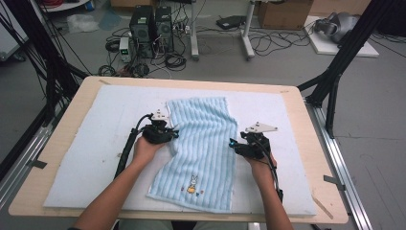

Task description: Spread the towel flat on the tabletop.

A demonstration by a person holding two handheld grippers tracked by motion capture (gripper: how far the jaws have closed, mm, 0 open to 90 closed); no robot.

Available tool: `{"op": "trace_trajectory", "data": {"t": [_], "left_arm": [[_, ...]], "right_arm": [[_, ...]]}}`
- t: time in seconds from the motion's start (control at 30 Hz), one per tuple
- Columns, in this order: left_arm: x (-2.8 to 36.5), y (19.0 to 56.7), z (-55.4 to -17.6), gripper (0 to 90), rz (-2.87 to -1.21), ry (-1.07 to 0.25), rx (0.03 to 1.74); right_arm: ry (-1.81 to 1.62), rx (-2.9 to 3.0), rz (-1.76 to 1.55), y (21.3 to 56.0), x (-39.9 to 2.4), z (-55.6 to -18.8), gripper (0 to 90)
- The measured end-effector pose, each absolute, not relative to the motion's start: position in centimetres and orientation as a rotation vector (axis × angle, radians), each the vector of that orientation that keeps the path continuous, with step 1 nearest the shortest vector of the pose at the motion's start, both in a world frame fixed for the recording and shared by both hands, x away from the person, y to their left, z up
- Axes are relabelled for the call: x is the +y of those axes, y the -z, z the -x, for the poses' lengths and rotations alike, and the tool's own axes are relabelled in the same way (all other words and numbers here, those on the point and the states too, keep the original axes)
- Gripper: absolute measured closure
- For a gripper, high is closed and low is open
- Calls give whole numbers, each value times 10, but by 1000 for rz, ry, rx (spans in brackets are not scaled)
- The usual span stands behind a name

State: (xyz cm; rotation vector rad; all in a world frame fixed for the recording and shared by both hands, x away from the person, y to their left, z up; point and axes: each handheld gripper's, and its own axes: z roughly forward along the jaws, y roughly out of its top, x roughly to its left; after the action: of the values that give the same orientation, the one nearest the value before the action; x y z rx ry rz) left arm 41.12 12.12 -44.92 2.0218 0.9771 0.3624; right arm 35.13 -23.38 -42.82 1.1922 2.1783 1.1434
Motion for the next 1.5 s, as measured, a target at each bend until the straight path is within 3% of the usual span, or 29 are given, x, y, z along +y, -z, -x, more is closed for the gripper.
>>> {"op": "trace_trajectory", "data": {"t": [0.23, 0.37, 0.4, 0.47, 0.5, 0.57, 0.7, 0.77, 0.87, 0.93, 1.13, 1.2, 1.37, 1.43, 1.5], "left_arm": [[143, 450, -438, 865, -1922, -472, 1164], [157, 451, -445, 855, -1841, -473, 1234], [160, 450, -445, 824, -1821, -456, 1238], [164, 450, -445, 622, -1808, -429, 1257], [166, 449, -444, 565, -1811, -404, 1260], [169, 448, -440, 497, -1833, -383, 1254], [175, 447, -429, 469, -1818, -396, 1226], [179, 448, -425, 457, -1839, -385, 1217], [185, 450, -417, 458, -1849, -367, 1198], [187, 450, -413, 467, -1853, -350, 1178], [169, 452, -405, 493, -1907, -245, 1061], [160, 451, -401, 469, -1942, -286, 1037], [154, 450, -398, 611, -2004, -380, 1014], [158, 449, -398, 603, -1991, -355, 1034], [162, 448, -396, 530, -1982, -335, 1047]], "right_arm": [[-1139, 2200, -1229, 433, -230, -352, 446], [-1145, 2243, -1201, 438, -217, -352, 451], [-1146, 2249, -1195, 438, -214, -352, 455], [-1136, 2272, -1167, 440, -205, -352, 475], [-1128, 2285, -1153, 441, -203, -352, 481], [-1095, 2309, -1148, 444, -195, -353, 496], [-1053, 2304, -1166, 449, -190, -356, 510], [-1030, 2305, -1157, 448, -189, -355, 590], [-1005, 2324, -1092, 446, -184, -353, 849], [-975, 2306, -1078, 446, -182, -354, 861], [-912, 2174, -1131, 451, -187, -361, 823], [-919, 2163, -1146, 450, -189, -362, 725], [-1064, 2165, -1224, 445, -202, -361, 526], [-1101, 2167, -1226, 441, -204, -359, 479], [-1143, 2176, -1203, 438, -207, -355, 451]]}}
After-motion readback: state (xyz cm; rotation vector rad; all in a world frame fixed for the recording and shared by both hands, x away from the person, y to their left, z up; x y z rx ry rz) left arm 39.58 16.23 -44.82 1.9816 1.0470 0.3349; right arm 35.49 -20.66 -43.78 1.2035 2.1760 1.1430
